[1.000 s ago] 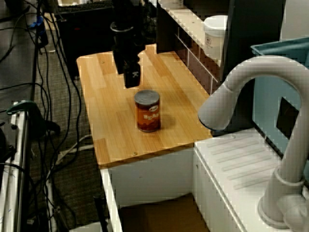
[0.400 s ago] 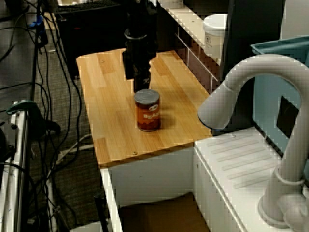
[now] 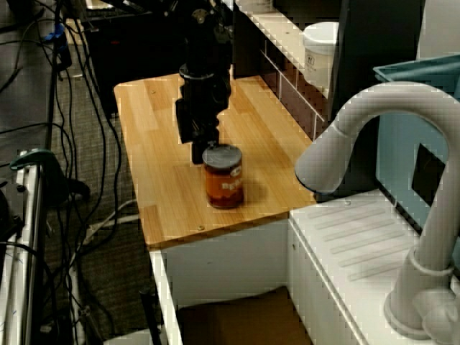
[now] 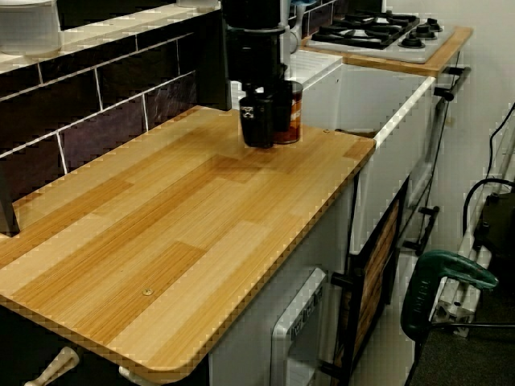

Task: Push into sink

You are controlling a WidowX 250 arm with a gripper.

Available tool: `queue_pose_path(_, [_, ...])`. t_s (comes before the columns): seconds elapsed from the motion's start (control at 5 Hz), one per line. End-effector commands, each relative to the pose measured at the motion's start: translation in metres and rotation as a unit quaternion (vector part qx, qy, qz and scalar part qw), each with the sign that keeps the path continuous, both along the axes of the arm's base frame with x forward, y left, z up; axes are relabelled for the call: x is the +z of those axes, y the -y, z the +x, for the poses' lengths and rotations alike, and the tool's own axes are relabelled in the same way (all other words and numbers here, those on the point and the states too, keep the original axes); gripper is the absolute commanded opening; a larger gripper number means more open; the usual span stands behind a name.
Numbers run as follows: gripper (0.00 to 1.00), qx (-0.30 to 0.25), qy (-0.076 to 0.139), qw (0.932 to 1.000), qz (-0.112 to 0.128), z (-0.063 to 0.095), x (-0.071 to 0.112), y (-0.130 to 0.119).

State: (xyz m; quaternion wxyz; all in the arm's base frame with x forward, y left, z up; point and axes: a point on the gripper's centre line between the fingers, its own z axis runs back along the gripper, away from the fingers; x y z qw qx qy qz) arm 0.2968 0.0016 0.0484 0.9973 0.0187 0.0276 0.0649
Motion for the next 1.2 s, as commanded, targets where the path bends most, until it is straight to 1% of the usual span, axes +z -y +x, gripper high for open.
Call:
queue_pose_path(0.0, [1.0,-0.066,-0.011,0.9965,-0.05,-0.011,0.021,0.078])
queue_pose_path(0.2, [1.0,-0.084,-0.029,0.9941,-0.063,-0.023,0.023,0.097])
queue_pose_path(0.4, [1.0,-0.083,-0.036,0.9933,-0.072,-0.031,0.029,0.101])
queue_pose_path(0.6, [1.0,-0.082,-0.026,0.9944,-0.062,-0.034,0.042,0.094])
queue_pose_path(1.0, [1.0,-0.082,-0.026,0.9944,-0.062,-0.034,0.042,0.094])
